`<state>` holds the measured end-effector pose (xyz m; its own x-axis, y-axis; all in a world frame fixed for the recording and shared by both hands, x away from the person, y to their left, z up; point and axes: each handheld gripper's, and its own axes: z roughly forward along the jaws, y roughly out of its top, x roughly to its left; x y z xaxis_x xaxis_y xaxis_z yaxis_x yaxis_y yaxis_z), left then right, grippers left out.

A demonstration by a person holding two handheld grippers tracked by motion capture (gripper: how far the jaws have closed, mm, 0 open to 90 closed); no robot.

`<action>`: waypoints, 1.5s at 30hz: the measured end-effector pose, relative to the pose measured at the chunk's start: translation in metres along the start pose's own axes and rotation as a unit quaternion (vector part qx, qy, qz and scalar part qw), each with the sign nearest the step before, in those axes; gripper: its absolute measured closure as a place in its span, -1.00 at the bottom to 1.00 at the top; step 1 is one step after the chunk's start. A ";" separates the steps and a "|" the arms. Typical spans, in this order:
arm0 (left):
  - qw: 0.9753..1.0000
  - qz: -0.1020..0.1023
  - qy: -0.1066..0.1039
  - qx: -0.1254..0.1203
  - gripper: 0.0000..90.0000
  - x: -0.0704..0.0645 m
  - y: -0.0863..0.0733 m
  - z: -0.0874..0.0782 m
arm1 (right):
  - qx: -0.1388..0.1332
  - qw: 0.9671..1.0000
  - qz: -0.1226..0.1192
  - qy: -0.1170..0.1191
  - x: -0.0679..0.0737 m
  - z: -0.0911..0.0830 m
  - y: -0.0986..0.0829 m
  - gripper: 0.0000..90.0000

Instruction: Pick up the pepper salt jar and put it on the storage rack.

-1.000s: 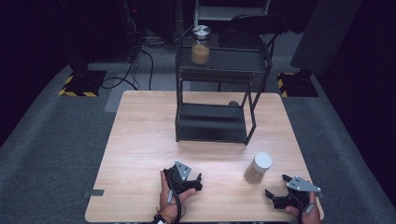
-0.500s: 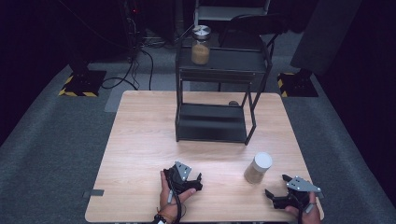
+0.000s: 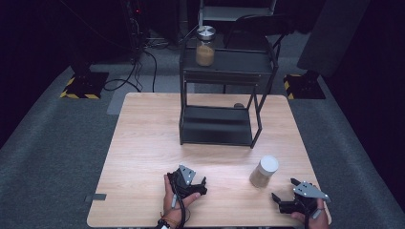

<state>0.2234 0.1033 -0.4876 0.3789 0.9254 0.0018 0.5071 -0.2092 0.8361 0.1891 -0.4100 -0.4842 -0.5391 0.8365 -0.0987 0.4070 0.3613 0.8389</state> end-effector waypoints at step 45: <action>1.000 0.004 -0.005 0.000 -0.97 0.001 0.000 0.000 | -0.121 0.991 0.053 -0.023 0.058 0.007 0.035 -0.99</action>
<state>0.2241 0.1042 -0.4874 0.3906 0.9206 0.0036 0.5044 -0.2173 0.8356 0.1771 -0.3464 -0.4646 -0.4660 0.8845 -0.0218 0.2683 0.1648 0.9491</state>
